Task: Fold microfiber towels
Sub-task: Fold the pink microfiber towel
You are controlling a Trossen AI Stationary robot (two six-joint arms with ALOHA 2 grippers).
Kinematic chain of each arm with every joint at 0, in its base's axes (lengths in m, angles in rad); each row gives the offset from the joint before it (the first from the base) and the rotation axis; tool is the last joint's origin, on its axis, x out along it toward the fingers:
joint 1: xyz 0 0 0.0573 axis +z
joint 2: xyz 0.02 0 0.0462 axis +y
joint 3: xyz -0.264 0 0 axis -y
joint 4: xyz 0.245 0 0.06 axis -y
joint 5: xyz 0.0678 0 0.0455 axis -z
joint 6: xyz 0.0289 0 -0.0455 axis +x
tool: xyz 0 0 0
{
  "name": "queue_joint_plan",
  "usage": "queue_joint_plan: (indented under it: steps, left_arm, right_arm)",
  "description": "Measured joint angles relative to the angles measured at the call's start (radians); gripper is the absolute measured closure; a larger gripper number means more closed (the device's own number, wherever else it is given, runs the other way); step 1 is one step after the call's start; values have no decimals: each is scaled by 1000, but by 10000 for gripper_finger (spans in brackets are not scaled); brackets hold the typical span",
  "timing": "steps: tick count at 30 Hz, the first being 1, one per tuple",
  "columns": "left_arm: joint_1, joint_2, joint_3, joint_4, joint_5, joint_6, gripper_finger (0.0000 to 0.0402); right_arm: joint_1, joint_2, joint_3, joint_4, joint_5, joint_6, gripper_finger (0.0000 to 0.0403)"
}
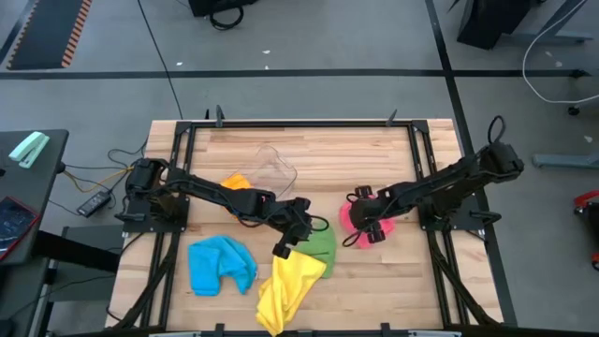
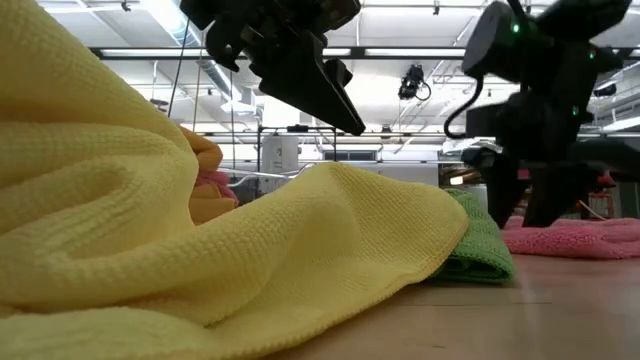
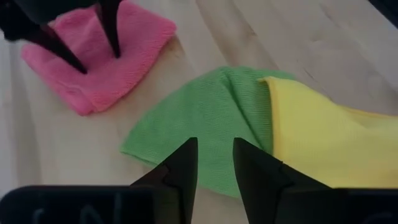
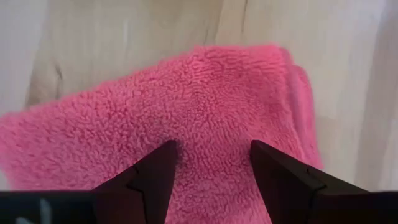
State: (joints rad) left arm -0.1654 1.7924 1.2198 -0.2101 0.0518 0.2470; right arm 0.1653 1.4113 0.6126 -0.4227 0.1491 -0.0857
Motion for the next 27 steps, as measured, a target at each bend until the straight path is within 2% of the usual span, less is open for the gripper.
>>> queue_joint_plan:
  steps: [2,4,7,12,17,20,23,27]
  left_arm:
    - [-3,0,0,-2,0,0,293]
    - [-3,0,0,-1,-1,0,294]
    - [-3,0,0,-2,-2,0,294]
    - [-3,0,0,-5,-2,0,294]
    - [-3,0,0,-6,-2,0,294]
    - [-2,0,0,-5,-2,0,294]
    - [-3,0,0,-6,-2,0,294]
    - [-7,0,0,-17,-2,-1,294]
  right_arm:
    - [-22,0,-29,51,-9,-11,187]
    - [-61,0,-38,72,-5,54,187]
    - [-131,0,-39,72,21,223,193]
    - [-230,0,-40,70,143,569,205]
    - [-246,-7,-4,63,88,556,207]
    - [-238,-14,59,-39,85,517,207]
    - [-210,-13,122,-153,77,439,207]
    - [-126,-13,134,-149,80,291,207]
